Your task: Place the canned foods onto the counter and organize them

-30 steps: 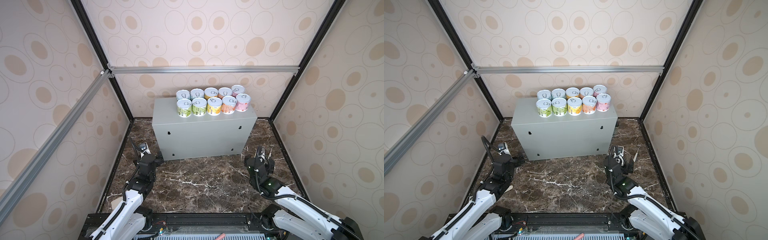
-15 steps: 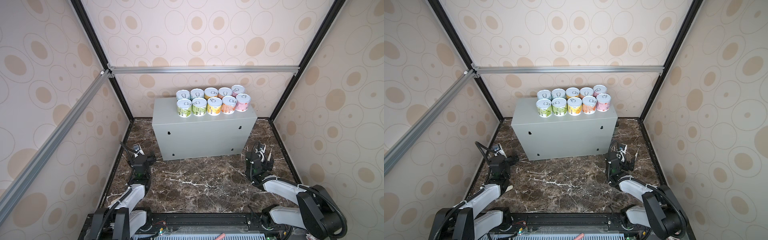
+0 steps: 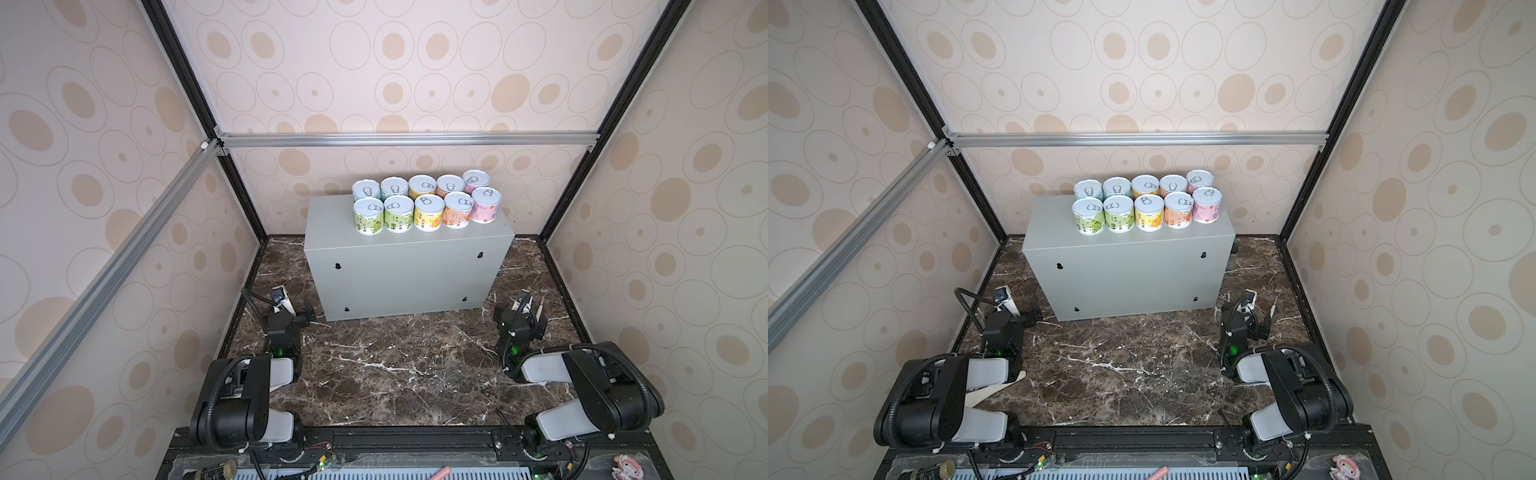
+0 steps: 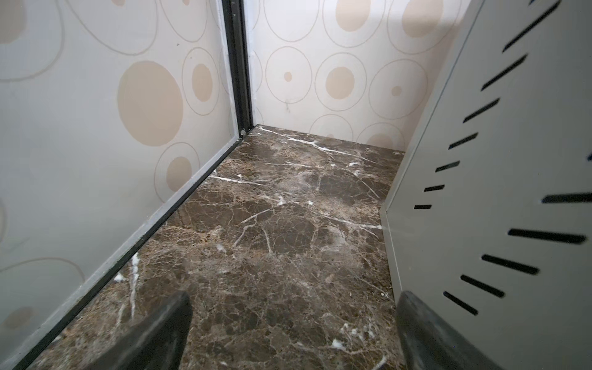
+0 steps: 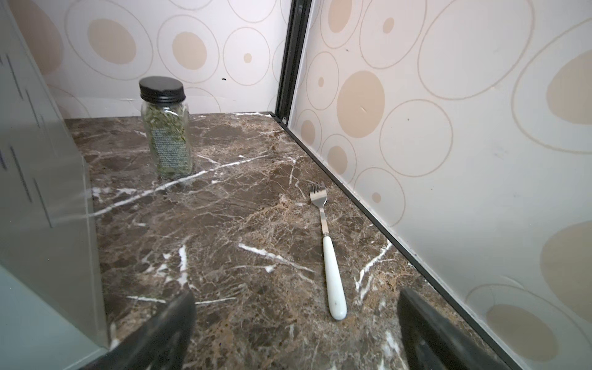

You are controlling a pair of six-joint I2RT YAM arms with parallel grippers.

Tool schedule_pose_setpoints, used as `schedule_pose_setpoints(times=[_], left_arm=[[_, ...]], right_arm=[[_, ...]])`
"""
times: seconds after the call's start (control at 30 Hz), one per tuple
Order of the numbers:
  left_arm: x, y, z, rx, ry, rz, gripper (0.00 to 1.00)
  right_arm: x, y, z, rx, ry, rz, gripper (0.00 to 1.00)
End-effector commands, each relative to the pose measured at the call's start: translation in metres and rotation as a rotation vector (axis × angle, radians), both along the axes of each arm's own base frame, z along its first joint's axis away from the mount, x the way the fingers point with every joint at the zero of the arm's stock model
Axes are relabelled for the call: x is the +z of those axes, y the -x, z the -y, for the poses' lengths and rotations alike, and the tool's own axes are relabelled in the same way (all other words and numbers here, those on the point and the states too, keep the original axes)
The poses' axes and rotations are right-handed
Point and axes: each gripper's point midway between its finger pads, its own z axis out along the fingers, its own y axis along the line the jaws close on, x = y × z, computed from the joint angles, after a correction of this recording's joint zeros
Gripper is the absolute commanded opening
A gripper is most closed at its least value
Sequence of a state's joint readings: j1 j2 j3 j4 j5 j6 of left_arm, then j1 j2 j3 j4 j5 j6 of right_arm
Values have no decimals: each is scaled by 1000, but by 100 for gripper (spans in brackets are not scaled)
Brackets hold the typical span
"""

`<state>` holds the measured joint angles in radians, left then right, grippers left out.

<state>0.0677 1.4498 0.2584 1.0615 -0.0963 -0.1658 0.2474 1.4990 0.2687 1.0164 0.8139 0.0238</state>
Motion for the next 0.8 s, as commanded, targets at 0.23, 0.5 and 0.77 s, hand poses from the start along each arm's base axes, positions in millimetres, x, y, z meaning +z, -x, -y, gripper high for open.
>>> schedule_pose_setpoints(times=[0.23, 0.5, 0.77], left_arm=[[20, 9, 37, -157, -125, 175, 99], [9, -9, 38, -143, -141, 88, 99], [11, -8, 38, -143, -144, 98, 99]], right_arm=[[15, -16, -21, 162, -21, 54, 94], [-6, -33, -38, 330, -44, 14, 97], [-19, -48, -22, 301, -166, -107, 100]])
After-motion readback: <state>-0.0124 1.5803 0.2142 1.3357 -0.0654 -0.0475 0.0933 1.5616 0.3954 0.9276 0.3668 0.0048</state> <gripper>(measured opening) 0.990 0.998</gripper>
